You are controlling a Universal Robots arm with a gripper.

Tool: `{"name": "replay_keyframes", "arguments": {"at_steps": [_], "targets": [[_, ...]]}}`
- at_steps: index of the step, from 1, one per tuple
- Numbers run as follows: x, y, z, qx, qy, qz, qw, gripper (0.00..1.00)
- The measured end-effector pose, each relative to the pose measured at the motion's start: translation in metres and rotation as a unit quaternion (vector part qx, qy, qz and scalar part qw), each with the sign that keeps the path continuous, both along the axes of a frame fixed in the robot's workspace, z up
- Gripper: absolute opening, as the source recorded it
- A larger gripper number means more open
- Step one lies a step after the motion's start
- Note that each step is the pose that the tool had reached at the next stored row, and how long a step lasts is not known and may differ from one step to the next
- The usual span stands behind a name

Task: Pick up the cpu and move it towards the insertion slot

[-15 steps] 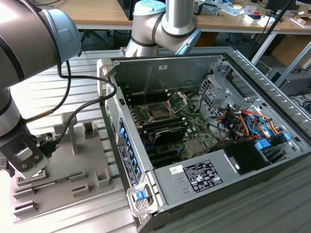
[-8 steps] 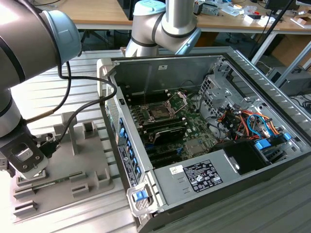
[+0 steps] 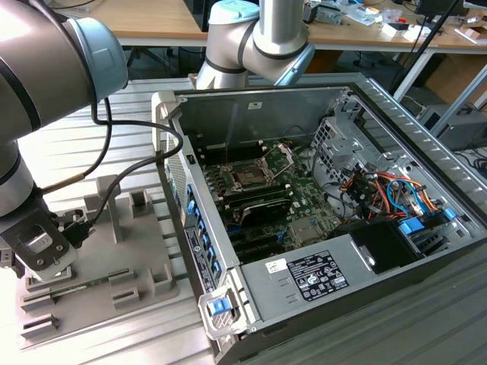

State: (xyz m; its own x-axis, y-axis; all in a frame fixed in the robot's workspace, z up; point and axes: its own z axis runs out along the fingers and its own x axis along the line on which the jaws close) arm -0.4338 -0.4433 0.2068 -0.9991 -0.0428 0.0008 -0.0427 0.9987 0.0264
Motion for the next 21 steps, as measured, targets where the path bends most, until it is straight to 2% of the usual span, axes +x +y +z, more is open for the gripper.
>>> {"name": "replay_keyframes", "arguments": {"at_steps": [4,7,21], "targets": [[0.0002,0.0,-0.0013,0.0,0.0,0.0,1.0,0.6],[0.0008,0.0,-0.0051,0.0,0.0,0.0,1.0,0.6],[0.0011,0.0,-0.0082,0.0,0.0,0.0,1.0,0.6]]}}
